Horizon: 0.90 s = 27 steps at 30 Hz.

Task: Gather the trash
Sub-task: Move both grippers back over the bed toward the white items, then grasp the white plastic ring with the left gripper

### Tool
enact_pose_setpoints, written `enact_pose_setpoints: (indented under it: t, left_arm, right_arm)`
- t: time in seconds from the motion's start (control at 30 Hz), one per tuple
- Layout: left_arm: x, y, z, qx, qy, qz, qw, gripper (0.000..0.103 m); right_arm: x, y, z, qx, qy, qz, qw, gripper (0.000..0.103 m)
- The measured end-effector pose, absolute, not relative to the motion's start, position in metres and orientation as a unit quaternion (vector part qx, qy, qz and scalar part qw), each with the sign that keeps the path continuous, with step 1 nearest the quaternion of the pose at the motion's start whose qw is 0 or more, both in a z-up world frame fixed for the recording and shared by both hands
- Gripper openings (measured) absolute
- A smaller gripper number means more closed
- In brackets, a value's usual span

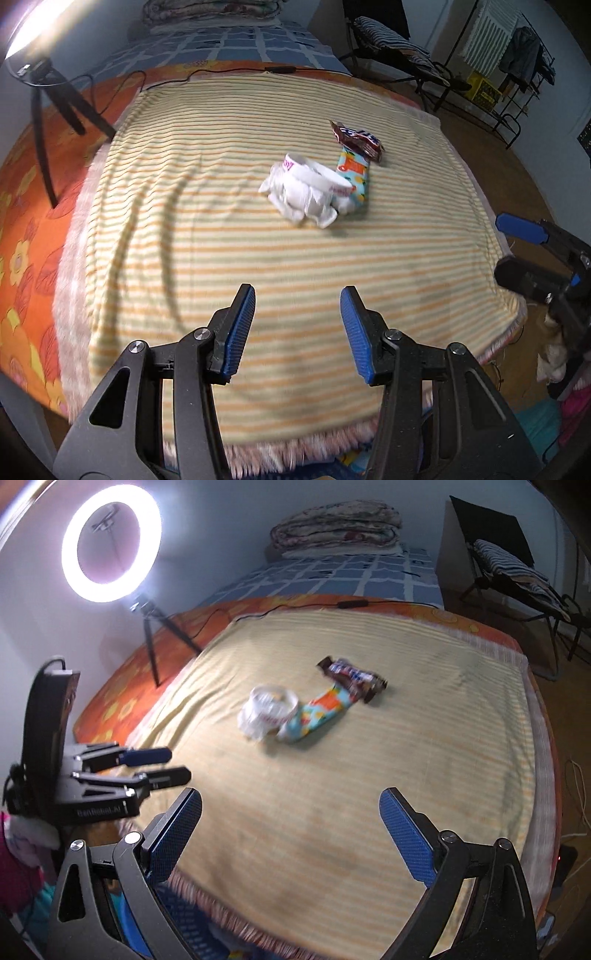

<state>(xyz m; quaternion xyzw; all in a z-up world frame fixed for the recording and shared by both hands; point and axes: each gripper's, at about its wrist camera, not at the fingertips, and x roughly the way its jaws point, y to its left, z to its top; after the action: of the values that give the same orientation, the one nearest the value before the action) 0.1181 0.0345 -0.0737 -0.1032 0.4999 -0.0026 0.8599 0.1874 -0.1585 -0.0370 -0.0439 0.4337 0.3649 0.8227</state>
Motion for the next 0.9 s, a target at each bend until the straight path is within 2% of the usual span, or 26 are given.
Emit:
enact_pose_setpoints:
  t: [0.23,0.47,0.7,0.73,0.9]
  left_arm:
    - [0.163,0.043,-0.085,-0.129,0.508,-0.007,0.851,0.049]
    - [0.203,0.066,-0.073,-0.194,0.48,-0.001,0.856,0.049]
    - [0.233,0.07,-0.095,-0.175,0.5,0.008,0.848,0.049]
    - [0.235,0.071,-0.099,-0.178,0.503,0.009,0.846,0.047]
    - [0.24,0.073,-0.104,-0.183,0.502,0.004,0.845,0.025]
  right_arm:
    - [0.239,-0.15,-0.047,-0.018,0.449,0.353,0.82,0.096]
    - [0.285,-0.142,-0.056,0.016,0.458,0.338,0.822,0.094]
    - [0.31,-0.126,-0.07,0.007,0.459,0.329,0.825,0.091]
    - [0.312,-0.124,-0.071,0.002,0.457,0.33,0.826,0.091]
    - [0.324,-0.111,-0.081,-0.007,0.456,0.33,0.826,0.091]
